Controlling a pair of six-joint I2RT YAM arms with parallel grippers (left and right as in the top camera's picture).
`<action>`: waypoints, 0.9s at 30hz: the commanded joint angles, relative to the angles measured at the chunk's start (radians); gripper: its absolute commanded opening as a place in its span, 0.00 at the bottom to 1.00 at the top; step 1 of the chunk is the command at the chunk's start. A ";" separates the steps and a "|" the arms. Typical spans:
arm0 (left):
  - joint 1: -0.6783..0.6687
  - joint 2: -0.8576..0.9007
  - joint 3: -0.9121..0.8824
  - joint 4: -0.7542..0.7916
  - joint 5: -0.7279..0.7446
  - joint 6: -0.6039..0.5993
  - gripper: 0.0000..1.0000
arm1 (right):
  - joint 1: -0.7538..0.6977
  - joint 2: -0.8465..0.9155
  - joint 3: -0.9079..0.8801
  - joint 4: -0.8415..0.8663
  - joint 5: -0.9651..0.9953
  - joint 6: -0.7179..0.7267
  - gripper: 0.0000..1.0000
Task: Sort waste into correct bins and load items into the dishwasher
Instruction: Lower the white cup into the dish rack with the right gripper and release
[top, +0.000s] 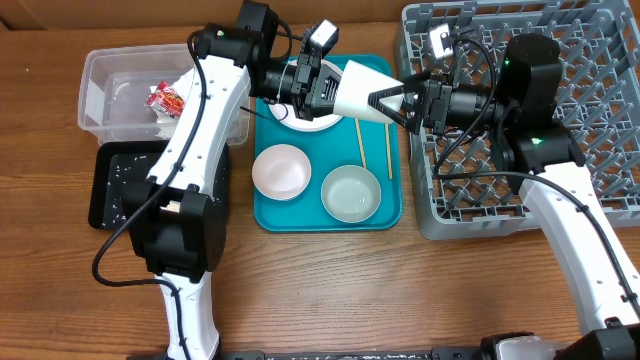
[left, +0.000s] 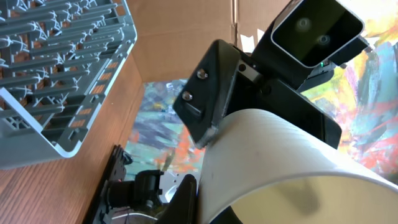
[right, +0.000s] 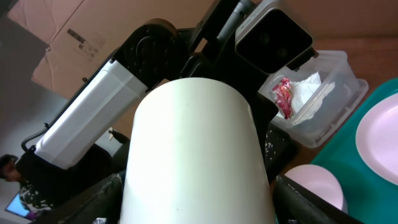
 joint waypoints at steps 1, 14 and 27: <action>0.000 -0.010 0.020 0.005 0.031 -0.005 0.04 | 0.002 -0.003 0.008 0.006 -0.006 0.001 0.81; -0.001 -0.010 0.020 0.047 0.031 -0.046 0.04 | 0.002 -0.003 0.008 0.006 -0.005 -0.003 0.69; 0.014 -0.010 0.020 0.132 -0.040 -0.040 0.34 | -0.062 -0.005 0.008 -0.015 -0.006 -0.003 0.62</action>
